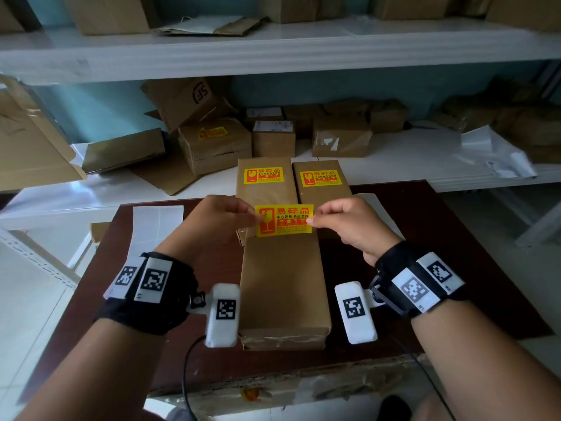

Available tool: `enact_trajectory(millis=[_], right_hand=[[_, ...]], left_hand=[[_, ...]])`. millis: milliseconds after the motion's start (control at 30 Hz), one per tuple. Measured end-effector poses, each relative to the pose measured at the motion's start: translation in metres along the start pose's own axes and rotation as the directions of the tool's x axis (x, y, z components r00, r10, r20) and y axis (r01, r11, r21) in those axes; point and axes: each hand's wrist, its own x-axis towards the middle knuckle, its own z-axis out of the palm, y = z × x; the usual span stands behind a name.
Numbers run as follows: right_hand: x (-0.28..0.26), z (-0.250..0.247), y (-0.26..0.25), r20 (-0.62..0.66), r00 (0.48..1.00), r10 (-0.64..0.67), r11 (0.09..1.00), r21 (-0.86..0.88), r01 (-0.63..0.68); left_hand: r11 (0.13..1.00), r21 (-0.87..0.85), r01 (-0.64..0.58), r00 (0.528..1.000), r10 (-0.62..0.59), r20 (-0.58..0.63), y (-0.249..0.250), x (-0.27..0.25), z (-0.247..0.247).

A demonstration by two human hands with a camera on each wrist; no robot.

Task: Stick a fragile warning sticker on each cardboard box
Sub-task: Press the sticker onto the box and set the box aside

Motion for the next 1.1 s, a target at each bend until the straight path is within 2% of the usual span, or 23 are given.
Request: enact_trajectory(millis=[300, 633, 900, 1100], right_hand=[[0.000, -0.003, -0.001, 0.120, 0.989, 0.083, 0.993, -0.089, -0.073], [0.001, 0.007, -0.005, 0.133, 0.968, 0.215, 0.965, -0.185, -0.189], [0.000, 0.011, -0.004, 0.151, 0.959, 0.240, 0.941, -0.279, -0.191], [0.001, 0.011, -0.002, 0.150, 0.960, 0.238, 0.936, -0.300, -0.185]], left_hand=[[0.996, 0.055, 0.073, 0.996, -0.075, 0.043, -0.003, 0.006, 0.001], [0.961, 0.203, 0.186, 0.974, -0.207, 0.088, -0.009, 0.013, 0.005], [0.936, 0.311, 0.165, 0.976, -0.201, 0.087, -0.010, 0.013, 0.008], [0.933, 0.322, 0.162, 0.974, -0.203, 0.100, -0.009, 0.013, 0.010]])
